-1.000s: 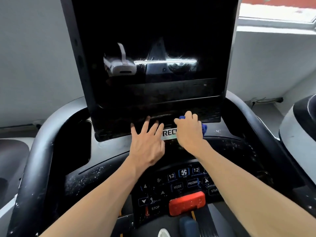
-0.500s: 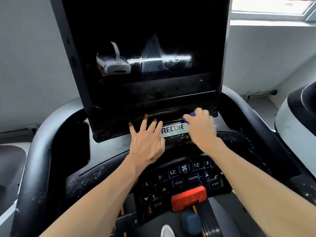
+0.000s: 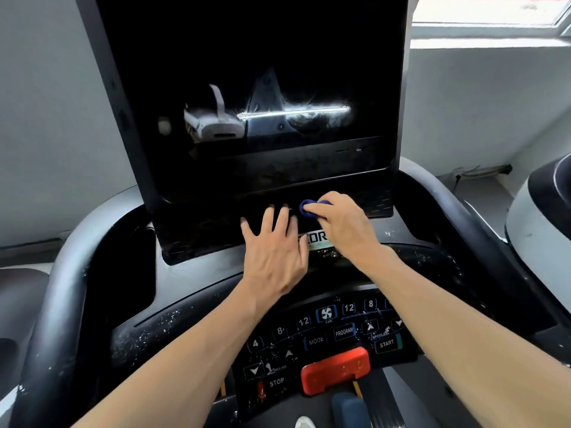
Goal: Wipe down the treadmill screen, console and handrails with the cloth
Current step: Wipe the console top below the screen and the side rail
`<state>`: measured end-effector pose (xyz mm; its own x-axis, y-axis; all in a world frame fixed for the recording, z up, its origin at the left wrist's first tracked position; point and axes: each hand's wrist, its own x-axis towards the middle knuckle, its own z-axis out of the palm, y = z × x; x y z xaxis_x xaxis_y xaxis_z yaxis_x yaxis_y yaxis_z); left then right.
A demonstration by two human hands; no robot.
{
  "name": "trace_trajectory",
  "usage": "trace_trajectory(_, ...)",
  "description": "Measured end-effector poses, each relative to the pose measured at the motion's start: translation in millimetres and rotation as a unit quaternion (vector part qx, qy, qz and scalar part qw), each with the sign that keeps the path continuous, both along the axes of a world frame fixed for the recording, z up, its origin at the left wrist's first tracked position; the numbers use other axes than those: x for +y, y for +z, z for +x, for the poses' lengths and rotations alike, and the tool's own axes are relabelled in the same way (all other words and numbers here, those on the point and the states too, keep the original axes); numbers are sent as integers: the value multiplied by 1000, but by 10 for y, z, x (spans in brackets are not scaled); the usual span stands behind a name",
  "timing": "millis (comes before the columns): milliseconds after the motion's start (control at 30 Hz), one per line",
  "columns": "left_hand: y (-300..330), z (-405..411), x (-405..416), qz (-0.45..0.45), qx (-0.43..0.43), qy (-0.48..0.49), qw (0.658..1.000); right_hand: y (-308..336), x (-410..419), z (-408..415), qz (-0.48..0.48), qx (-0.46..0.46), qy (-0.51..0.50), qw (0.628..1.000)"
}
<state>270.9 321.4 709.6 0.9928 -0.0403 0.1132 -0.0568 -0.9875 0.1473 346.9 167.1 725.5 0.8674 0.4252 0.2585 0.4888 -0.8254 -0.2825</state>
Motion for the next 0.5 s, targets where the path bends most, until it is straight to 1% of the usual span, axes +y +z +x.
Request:
trace_trajectory(67,-28,40,-52,-12,4,14,1000,-52,48,71,-36,-32,66,997)
trace_trajectory(133,-84,44,-64,-11,3,23,1000,-102,-7,148,-59,-76,99,990)
trace_trajectory(167,-101,40,-60,-7,1,24,1000,-122,-43,170,-51,-82,89,991)
trace_trajectory(267,-112,34,-66,0,-5,25,1000,-181,-57,162,20,-52,3,998)
trace_trajectory(300,-116,32,-76,0,-8,28,1000,-181,-1,138,15,-48,7,999)
trace_trajectory(400,-124,34,-109,-10,-5,37,999,-137,119,141,-22,-48,92,994)
trace_trajectory(433,-128,36,-110,-11,-4,38,999,-115,104,180,-30,-51,99,993)
trace_trajectory(500,-132,42,-103,-5,4,36,999,-132,-6,216,-23,-56,54,997)
